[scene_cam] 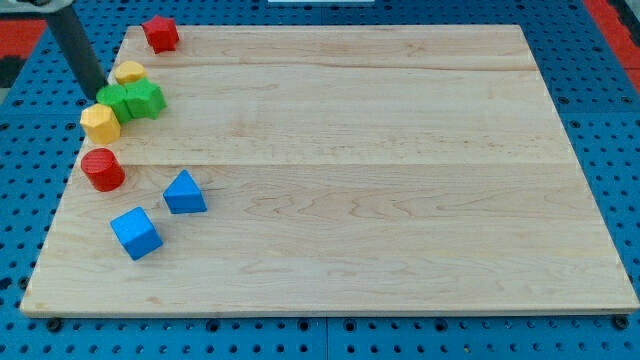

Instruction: Push the green circle towards the top center of the board

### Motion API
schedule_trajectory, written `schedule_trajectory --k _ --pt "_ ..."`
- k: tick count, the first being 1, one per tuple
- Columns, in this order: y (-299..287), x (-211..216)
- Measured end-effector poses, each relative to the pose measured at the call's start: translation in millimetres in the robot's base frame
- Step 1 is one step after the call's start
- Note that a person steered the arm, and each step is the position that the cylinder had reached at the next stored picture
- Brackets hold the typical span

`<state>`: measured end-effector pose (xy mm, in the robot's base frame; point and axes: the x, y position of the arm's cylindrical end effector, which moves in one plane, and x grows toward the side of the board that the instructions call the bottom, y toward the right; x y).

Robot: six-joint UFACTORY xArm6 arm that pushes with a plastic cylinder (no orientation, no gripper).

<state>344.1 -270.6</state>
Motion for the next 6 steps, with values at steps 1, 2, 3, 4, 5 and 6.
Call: schedule_trajectory --k 1,2,3,4,5,6 --pt "10.7 7.4" --pt "12.0 7.2" --pt "46.0 12.4" --pt "74.6 44.7" --pt "44.6 44.7" --pt "50.0 87.7"
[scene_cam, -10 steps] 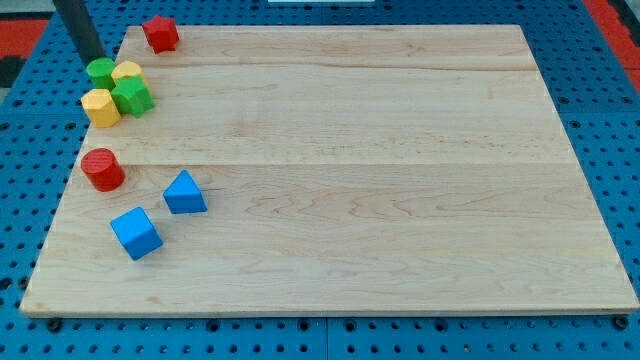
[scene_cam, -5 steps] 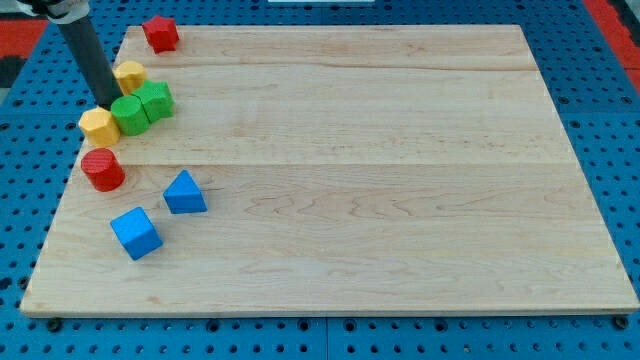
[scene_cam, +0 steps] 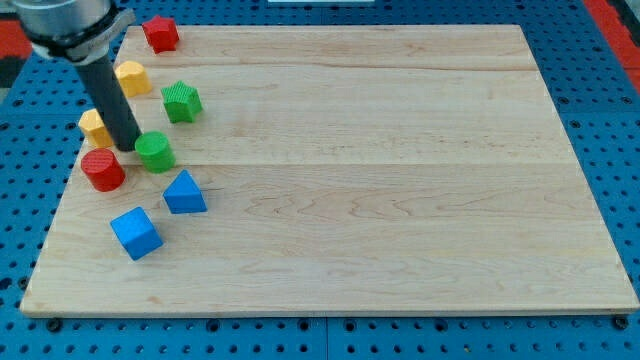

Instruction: Push the green circle towards the top center of the board

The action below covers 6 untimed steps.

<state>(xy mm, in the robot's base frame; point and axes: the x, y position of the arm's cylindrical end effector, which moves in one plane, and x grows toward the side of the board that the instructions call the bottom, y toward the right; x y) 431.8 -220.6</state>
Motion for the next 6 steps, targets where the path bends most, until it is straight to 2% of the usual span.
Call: schedule_trajectory --k 1,2,4,5,6 --pt "41.7 21.0" --pt "122.7 21.2" --pt "175.0 36.1" --pt "215.0 2.9" --pt "280.0 -7.8"
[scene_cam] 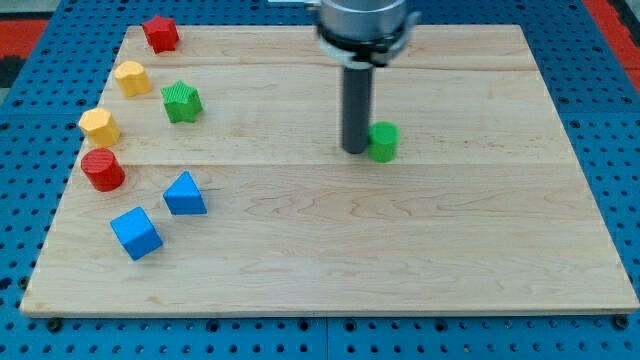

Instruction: Push the green circle towards the top center of the board

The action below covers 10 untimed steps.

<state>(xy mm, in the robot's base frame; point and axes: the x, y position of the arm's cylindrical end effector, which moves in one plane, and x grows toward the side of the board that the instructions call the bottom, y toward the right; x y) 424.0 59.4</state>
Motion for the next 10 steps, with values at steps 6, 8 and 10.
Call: schedule_trajectory --k 6,8,10 --pt "5.1 -50.2" --pt "-13.6 -97.2" --pt "-14.1 -180.8"
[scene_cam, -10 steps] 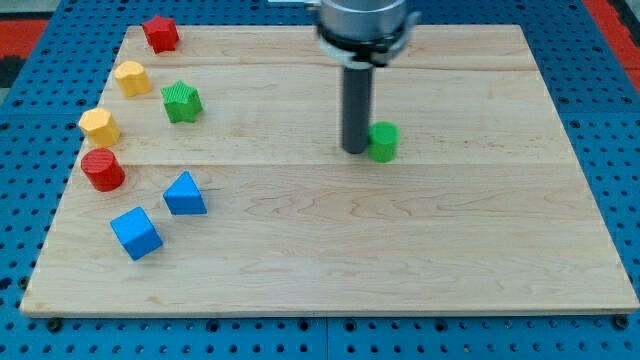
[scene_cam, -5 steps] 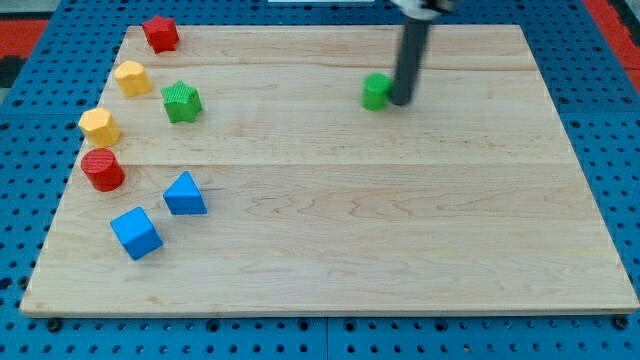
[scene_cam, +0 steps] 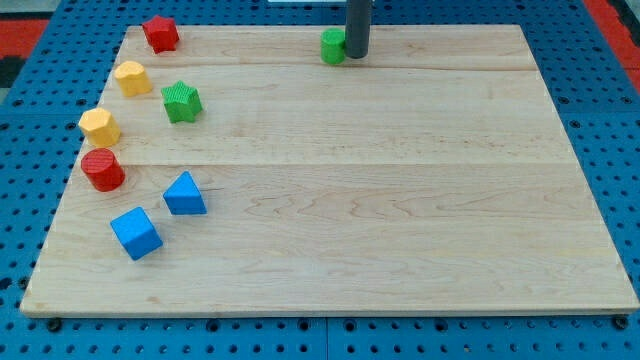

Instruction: Push the green circle towards the top center of the board

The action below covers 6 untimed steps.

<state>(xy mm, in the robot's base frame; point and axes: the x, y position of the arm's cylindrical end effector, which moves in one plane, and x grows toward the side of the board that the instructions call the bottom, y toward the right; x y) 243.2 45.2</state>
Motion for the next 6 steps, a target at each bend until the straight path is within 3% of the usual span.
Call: schedule_trajectory --k 3,5,6 --pt "-24.8 14.3" --pt "-47.0 -14.1" --pt "-62.7 15.4"
